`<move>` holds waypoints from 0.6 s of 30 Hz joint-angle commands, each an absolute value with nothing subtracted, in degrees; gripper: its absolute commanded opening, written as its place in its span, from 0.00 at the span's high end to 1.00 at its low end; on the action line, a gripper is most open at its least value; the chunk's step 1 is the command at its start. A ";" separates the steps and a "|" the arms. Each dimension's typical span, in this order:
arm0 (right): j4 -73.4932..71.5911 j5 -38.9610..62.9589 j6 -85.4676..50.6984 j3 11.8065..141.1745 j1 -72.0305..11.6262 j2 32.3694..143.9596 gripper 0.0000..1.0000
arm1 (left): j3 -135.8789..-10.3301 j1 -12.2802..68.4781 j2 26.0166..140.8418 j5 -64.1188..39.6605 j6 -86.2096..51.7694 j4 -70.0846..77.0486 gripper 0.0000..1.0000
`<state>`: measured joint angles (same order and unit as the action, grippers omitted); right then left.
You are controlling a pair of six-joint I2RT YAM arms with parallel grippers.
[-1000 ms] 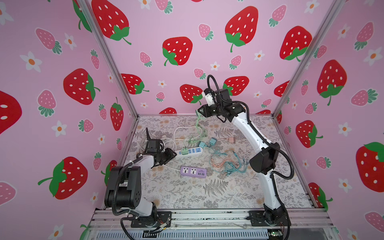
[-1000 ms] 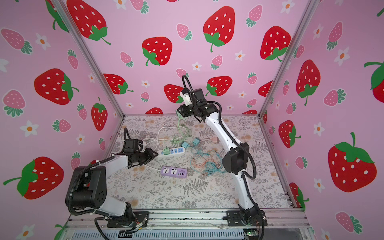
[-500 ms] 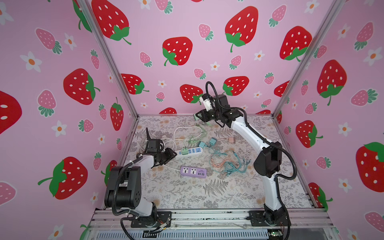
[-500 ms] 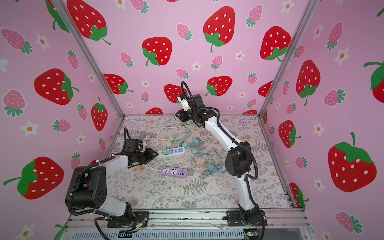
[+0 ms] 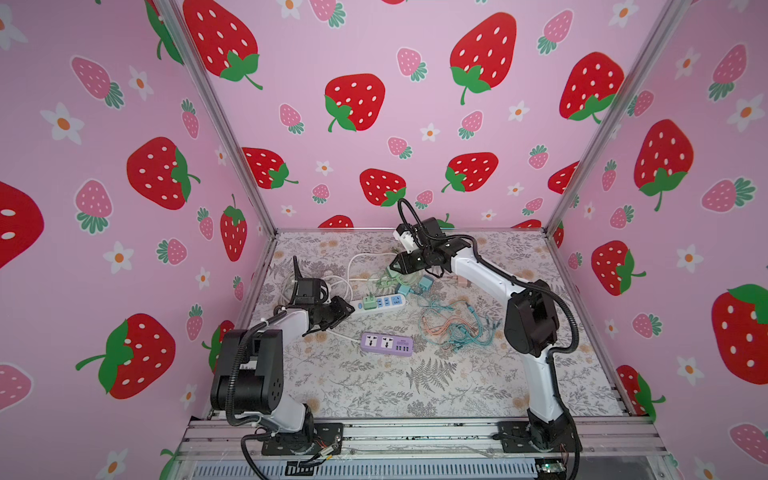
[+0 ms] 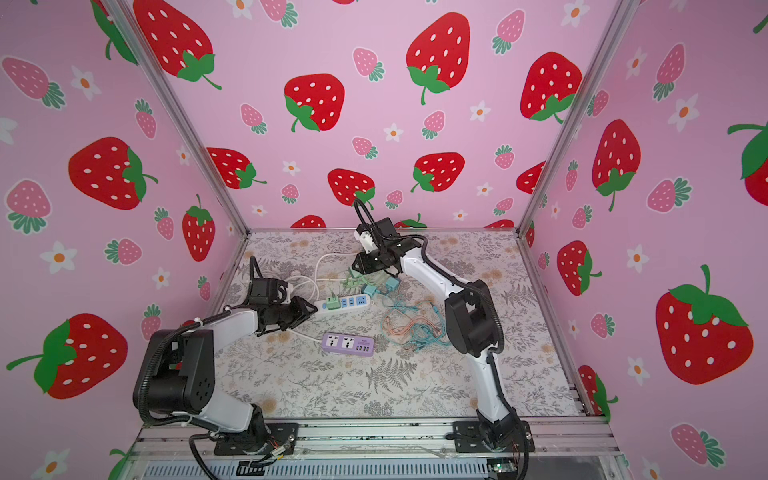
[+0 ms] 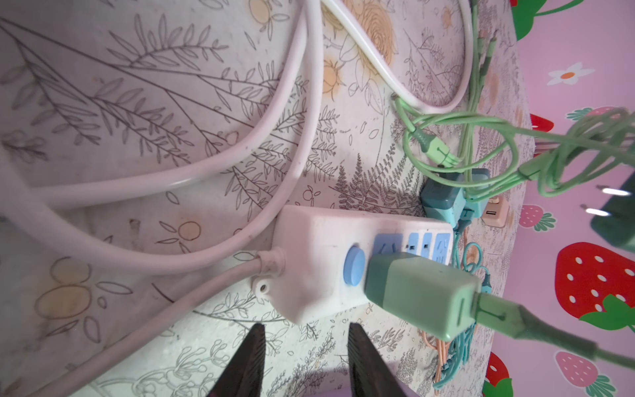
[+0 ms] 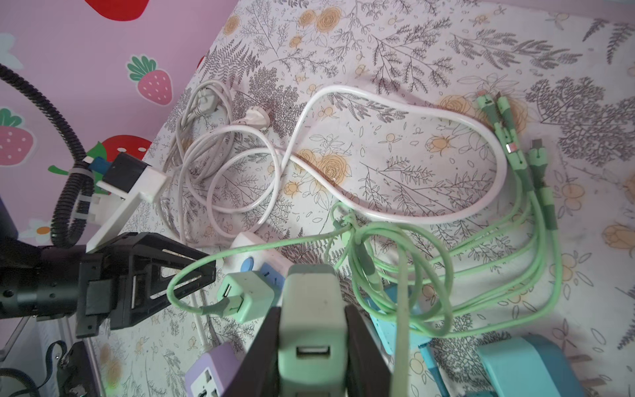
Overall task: Insert plugs into power strip
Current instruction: Insert the plug into the socket.
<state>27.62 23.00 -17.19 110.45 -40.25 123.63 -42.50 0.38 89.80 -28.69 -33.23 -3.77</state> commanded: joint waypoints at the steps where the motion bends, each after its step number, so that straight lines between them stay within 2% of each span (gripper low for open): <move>1: 31.23 24.58 -17.41 109.50 -41.16 121.46 0.96 | -44.73 0.61 90.93 -30.19 -33.55 -3.19 0.59; 18: 35.25 17.53 -21.67 106.75 -45.08 123.65 0.93 | -45.64 0.62 93.49 -30.08 -33.49 -2.38 0.68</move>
